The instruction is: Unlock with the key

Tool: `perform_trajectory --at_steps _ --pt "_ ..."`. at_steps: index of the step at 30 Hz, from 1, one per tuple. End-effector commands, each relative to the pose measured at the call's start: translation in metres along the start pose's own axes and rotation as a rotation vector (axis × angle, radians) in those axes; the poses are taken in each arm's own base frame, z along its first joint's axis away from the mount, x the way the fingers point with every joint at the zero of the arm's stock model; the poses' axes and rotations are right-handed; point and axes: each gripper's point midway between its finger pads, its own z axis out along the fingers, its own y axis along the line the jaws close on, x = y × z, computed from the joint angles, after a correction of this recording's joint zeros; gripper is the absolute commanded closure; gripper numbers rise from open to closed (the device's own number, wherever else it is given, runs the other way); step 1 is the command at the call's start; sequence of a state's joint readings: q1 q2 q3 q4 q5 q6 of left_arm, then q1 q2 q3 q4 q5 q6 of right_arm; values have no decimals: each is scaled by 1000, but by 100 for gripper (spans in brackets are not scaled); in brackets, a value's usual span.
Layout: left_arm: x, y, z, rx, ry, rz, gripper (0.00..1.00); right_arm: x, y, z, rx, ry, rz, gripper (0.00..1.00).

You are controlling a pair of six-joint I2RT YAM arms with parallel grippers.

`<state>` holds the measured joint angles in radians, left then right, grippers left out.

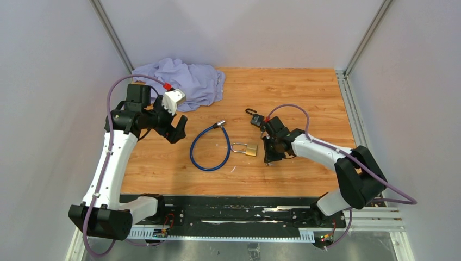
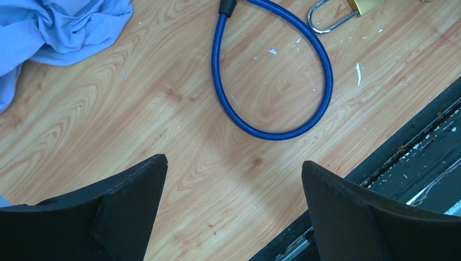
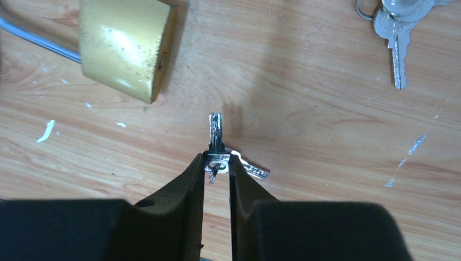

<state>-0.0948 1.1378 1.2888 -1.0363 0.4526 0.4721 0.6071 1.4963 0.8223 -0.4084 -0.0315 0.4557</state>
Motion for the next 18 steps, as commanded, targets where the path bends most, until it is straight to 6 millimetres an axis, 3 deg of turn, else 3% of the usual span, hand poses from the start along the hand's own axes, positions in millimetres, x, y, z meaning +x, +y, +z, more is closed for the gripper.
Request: perform_trajectory --at_steps 1,9,18 --pt "-9 -3 -8 5 -33 23 2 -7 13 -16 -47 -18 -37 99" --pt "-8 -3 -7 10 -29 23 2 -8 17 -19 -67 -26 -27 99" --pt "-6 -24 -12 98 -58 34 2 -25 54 -59 -260 -119 -122 99"
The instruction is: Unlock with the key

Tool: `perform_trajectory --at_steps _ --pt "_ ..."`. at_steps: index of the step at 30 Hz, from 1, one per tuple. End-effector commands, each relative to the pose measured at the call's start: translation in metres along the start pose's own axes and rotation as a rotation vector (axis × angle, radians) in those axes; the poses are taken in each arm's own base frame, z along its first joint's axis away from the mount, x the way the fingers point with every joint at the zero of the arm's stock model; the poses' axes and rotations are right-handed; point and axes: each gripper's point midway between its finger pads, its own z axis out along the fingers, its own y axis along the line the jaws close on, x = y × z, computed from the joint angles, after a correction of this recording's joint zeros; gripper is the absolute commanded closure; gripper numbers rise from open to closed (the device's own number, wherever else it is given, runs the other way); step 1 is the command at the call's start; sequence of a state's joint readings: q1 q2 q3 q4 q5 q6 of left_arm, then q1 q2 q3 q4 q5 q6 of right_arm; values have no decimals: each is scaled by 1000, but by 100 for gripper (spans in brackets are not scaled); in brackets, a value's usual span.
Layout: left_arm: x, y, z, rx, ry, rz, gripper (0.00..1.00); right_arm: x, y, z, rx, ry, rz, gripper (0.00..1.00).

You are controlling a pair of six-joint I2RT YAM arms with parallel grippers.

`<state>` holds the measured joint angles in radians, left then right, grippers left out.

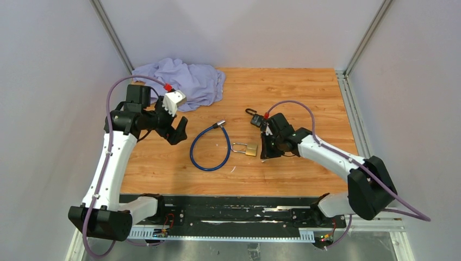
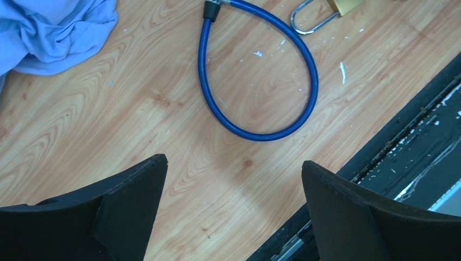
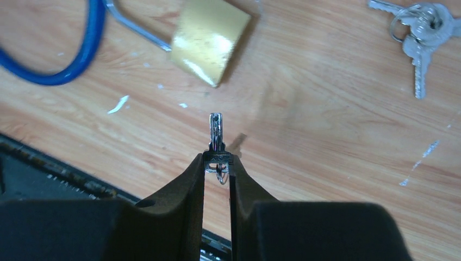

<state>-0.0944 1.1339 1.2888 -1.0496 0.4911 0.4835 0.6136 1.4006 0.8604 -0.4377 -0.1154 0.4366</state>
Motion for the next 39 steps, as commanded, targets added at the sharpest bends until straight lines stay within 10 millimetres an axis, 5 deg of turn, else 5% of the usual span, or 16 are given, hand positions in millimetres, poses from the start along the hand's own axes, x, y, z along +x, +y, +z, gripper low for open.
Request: perform_trajectory --at_steps 1,9,20,26,31,39 --pt "-4 -21 -11 76 -49 36 2 -14 39 -29 -178 -75 -116 99" --pt "2 -59 -16 221 -113 77 2 -32 93 -94 -455 -282 -289 99" --pt "-19 -100 -28 382 -202 140 1 -55 175 -164 -743 -378 -502 99" --pt "-34 -116 -60 345 -372 466 0 -47 208 -183 -860 -331 -584 99" --pt "-47 -129 -71 410 -403 415 8 -41 224 -196 -938 -310 -633 99" --pt "-60 -131 -89 325 -494 692 15 -21 251 -222 -1211 -143 -628 99"
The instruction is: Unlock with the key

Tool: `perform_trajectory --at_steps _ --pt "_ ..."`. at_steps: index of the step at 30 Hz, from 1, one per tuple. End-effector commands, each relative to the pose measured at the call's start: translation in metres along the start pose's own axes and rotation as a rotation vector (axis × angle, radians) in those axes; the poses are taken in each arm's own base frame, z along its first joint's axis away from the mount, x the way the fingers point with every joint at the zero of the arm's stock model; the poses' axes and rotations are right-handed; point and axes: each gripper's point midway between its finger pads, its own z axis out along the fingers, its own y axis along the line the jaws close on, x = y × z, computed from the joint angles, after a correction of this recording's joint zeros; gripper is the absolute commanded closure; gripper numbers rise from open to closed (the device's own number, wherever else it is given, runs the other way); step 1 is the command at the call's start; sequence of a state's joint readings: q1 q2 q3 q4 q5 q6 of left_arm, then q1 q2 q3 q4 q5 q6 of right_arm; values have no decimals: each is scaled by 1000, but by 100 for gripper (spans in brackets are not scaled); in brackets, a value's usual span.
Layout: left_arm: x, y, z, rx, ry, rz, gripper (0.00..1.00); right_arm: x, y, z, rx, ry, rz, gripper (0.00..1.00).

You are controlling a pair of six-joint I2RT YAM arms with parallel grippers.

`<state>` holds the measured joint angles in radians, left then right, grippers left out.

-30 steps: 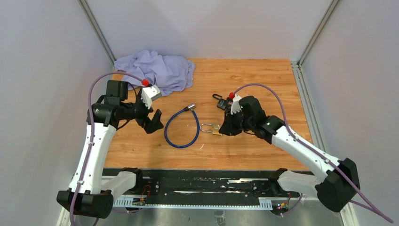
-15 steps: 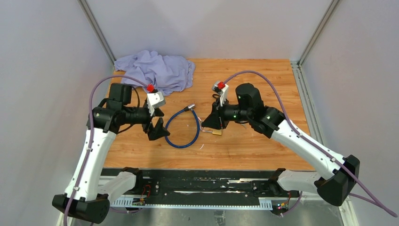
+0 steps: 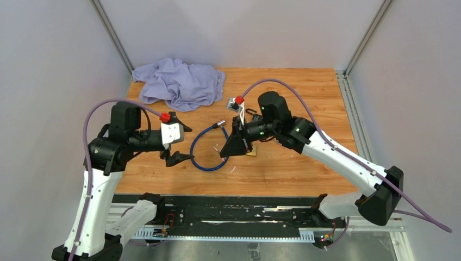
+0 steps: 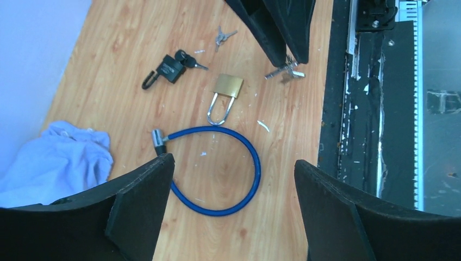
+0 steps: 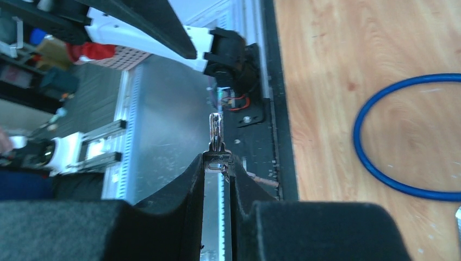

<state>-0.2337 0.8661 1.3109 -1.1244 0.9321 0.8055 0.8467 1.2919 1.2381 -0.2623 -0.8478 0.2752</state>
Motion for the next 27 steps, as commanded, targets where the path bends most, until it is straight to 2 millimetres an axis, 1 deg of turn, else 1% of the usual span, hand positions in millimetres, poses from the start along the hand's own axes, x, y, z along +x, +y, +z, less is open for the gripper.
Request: perform_trajectory --at_steps 1,4,7,10,15,19,23,27 --pt "-28 2 -10 -13 -50 187 16 -13 42 3 -244 34 23 99" --pt "-38 0 -9 10 -79 228 23 -16 49 7 -330 48 61 100" --pt "-37 -9 -6 43 -94 247 31 -17 51 10 -371 50 88 99" --pt "-32 -20 -2 84 -100 249 33 -21 53 11 -398 41 99 100" --pt "-32 -34 5 150 -112 255 33 -24 54 13 -418 55 124 100" --pt "-32 -37 8 171 -107 291 34 -21 49 18 -409 79 147 99" --pt "-33 -38 12 192 -100 296 41 -19 45 23 -400 95 151 99" --pt "-28 -42 19 222 -70 293 50 -17 43 29 -399 113 153 99"
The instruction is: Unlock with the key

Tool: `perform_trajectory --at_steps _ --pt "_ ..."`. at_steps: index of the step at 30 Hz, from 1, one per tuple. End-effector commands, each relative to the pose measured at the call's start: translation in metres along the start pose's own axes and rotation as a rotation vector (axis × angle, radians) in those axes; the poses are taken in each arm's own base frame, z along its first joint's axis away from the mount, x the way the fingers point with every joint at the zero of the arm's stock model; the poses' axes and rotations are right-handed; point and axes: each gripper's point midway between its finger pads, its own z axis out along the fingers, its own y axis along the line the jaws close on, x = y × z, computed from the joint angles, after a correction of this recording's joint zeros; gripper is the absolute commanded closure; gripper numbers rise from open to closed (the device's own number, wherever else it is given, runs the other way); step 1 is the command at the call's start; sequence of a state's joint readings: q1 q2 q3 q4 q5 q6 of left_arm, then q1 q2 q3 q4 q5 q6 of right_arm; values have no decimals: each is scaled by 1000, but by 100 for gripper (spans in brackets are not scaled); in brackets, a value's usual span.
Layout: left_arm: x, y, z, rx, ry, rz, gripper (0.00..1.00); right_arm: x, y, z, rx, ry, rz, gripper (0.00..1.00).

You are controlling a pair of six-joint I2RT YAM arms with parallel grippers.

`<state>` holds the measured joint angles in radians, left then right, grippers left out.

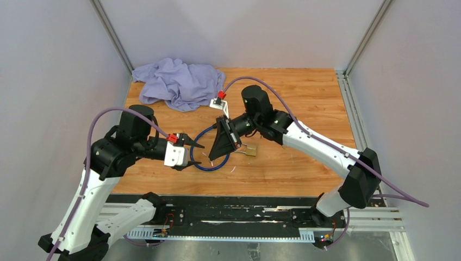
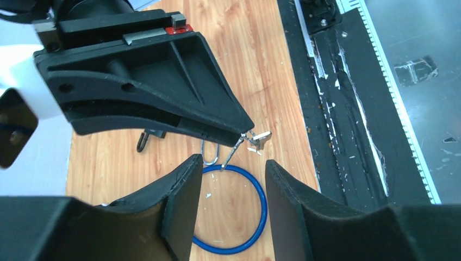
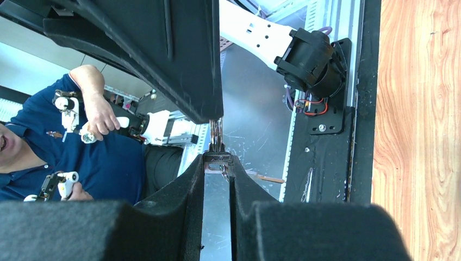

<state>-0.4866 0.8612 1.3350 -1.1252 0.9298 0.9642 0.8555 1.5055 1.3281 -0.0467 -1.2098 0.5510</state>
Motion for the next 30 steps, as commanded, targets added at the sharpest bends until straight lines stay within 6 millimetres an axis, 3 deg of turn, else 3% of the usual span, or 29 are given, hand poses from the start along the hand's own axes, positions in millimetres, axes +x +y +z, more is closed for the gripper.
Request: perform_trajectory --at_steps 1,7,13,19,23,27,30 --pt "3 -1 6 25 23 18 51 -3 12 6 -34 29 -36 99" --pt "7 -2 8 26 56 38 56 -3 12 8 -30 33 -39 99" --pt "6 -3 9 38 70 50 76 -4 14 8 -22 30 -45 99" --pt "6 -9 11 57 70 52 83 -4 13 8 -12 30 -43 99" --pt "8 -9 12 59 78 70 99 -5 13 9 -5 27 -44 99" --pt "15 -4 9 38 115 153 100 -3 13 9 -3 28 -40 99" --pt "24 1 4 15 166 279 100 -1 11 8 8 24 -36 89"
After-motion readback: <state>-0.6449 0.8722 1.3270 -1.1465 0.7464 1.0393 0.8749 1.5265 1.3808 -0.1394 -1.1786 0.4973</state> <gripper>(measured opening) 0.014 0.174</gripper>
